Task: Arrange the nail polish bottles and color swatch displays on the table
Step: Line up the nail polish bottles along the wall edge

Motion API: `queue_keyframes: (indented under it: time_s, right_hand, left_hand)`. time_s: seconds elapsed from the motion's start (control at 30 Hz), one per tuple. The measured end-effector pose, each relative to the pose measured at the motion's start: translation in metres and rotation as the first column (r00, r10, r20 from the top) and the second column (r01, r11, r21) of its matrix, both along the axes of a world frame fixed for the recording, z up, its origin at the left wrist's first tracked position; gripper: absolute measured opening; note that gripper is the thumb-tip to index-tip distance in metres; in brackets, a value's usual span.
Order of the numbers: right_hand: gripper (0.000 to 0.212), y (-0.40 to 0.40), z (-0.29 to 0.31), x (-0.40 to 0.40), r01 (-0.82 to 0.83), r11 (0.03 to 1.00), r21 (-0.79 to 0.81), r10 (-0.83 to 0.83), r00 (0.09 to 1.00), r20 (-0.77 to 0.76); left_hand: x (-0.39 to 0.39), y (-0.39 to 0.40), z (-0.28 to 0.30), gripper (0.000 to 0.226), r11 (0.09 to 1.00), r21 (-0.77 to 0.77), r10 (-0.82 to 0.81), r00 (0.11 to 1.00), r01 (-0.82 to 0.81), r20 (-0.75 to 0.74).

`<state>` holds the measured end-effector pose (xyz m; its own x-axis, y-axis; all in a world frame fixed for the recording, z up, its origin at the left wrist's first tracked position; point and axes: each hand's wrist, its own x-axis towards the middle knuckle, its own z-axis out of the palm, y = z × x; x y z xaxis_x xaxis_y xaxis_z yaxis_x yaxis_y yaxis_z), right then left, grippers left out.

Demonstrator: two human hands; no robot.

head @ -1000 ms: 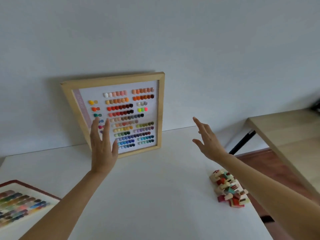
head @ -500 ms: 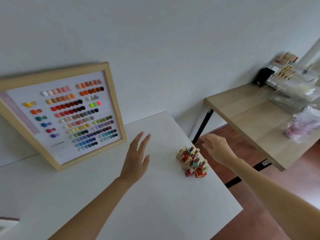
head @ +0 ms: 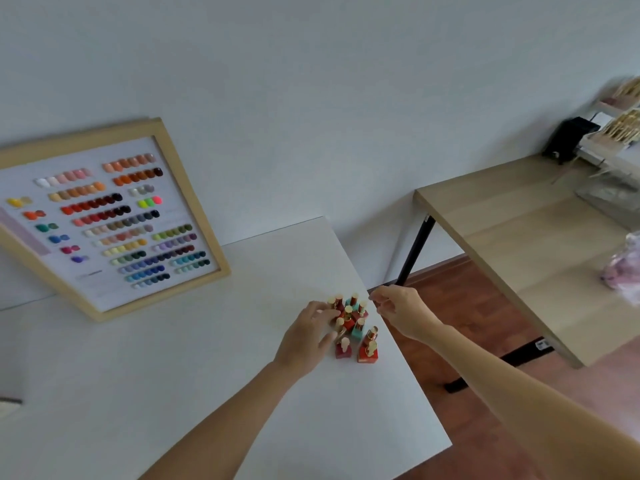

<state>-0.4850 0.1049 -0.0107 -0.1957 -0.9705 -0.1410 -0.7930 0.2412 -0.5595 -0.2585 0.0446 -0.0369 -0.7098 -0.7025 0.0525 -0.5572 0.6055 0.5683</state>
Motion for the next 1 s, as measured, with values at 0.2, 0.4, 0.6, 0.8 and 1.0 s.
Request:
queue_keyframes:
  time_s: [0.2, 0.4, 0.6, 0.8, 1.0]
  right_hand:
    - [0.025, -0.015, -0.008, -0.003, -0.111, 0.994, 0.015, 0.111, 0.994, -0.008]
    - [0.026, -0.025, -0.019, -0.005, -0.2, 0.979, 0.048, 0.202, 0.978, -0.053]
    - [0.022, -0.029, -0.025, -0.007, -0.242, 0.968, 0.07, 0.243, 0.97, -0.015]
    - [0.015, -0.021, -0.026, -0.018, -0.303, 0.949, 0.085, 0.307, 0.951, -0.033]
    - [0.036, -0.006, -0.029, -0.025, -0.385, 0.91, 0.155, 0.388, 0.921, 0.006]
  left_hand:
    - [-0.025, 0.005, 0.0, 0.027, 0.995, 0.047, 0.089, 0.995, -0.091, 0.047]
    - [-0.034, 0.006, 0.0, 0.022, 0.99, 0.045, 0.127, 0.988, -0.132, 0.089]
    - [-0.03, 0.001, 0.0, 0.02, 0.995, 0.018, 0.093, 0.987, -0.096, 0.132]
    - [-0.016, -0.003, -0.001, 0.016, 0.999, 0.001, 0.041, 0.975, -0.042, 0.217]
    - [-0.008, -0.006, -0.001, 0.021, 1.0, 0.009, 0.014, 0.971, -0.016, 0.239]
